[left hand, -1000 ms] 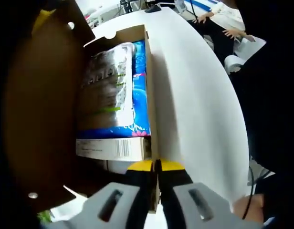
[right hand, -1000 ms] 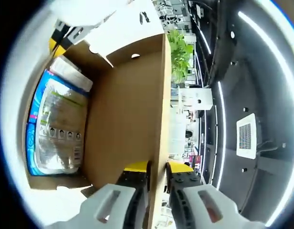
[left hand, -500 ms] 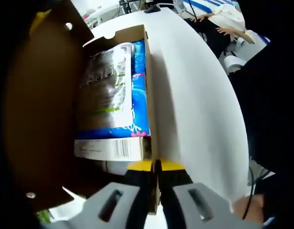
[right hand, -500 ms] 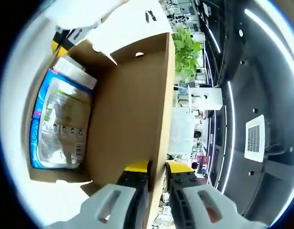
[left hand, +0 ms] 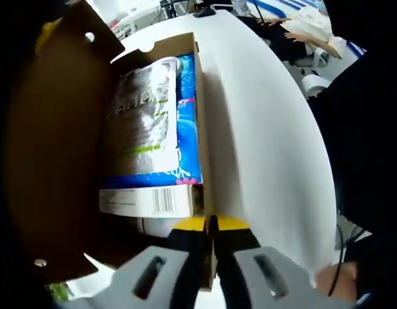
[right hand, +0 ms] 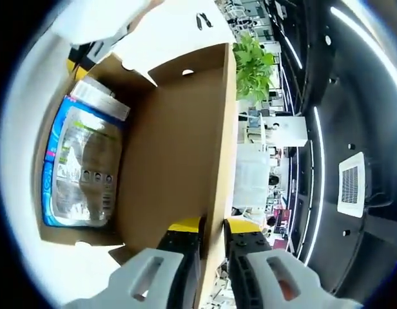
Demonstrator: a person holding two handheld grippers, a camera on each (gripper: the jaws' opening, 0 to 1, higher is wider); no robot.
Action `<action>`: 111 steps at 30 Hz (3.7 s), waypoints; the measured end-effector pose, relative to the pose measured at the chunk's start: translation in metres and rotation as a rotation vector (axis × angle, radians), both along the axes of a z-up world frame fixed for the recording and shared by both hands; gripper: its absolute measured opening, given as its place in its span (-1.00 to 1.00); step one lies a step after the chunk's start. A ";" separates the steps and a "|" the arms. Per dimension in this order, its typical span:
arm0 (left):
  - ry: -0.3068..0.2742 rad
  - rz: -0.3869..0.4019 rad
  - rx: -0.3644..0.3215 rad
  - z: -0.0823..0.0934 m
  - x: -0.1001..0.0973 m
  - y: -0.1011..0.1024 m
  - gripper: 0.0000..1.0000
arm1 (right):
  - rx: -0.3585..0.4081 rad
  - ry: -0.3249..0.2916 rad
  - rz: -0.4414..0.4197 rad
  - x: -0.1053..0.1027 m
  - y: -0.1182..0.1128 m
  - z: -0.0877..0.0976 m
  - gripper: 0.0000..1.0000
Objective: Operate the shoe box by opening the lid, removing the specified soft item, and placing it in the target area until the item is outside and the box remains undamaged.
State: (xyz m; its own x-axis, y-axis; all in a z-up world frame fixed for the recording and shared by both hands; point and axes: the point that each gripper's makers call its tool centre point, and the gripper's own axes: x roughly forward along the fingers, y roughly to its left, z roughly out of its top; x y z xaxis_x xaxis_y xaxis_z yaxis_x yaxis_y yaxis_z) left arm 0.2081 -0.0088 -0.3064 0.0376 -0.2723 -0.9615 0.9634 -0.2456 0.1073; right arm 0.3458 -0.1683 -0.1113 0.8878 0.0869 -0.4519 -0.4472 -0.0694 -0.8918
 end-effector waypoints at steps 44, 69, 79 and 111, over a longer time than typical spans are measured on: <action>-0.033 -0.061 0.135 -0.025 0.002 0.010 -0.90 | -0.008 0.012 -0.013 0.003 -0.001 0.001 -0.77; -0.102 -0.078 0.042 -0.001 0.001 0.006 -0.88 | -0.021 0.008 -0.014 0.002 -0.002 0.000 -0.77; -0.100 -0.071 0.041 -0.001 -0.001 0.005 -0.88 | -0.025 0.023 -0.015 0.000 -0.001 0.000 -0.77; -0.095 -0.077 0.034 -0.001 -0.003 0.006 -0.87 | -0.002 0.098 -0.028 0.016 -0.004 -0.002 -0.78</action>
State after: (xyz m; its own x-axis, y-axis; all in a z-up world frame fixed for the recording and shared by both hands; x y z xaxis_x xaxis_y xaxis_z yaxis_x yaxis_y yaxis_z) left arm 0.2054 -0.0031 -0.3071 0.1091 -0.2453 -0.9633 0.9276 -0.3231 0.1873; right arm 0.3617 -0.1719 -0.1135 0.8417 0.0616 -0.5364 -0.5336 -0.0568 -0.8438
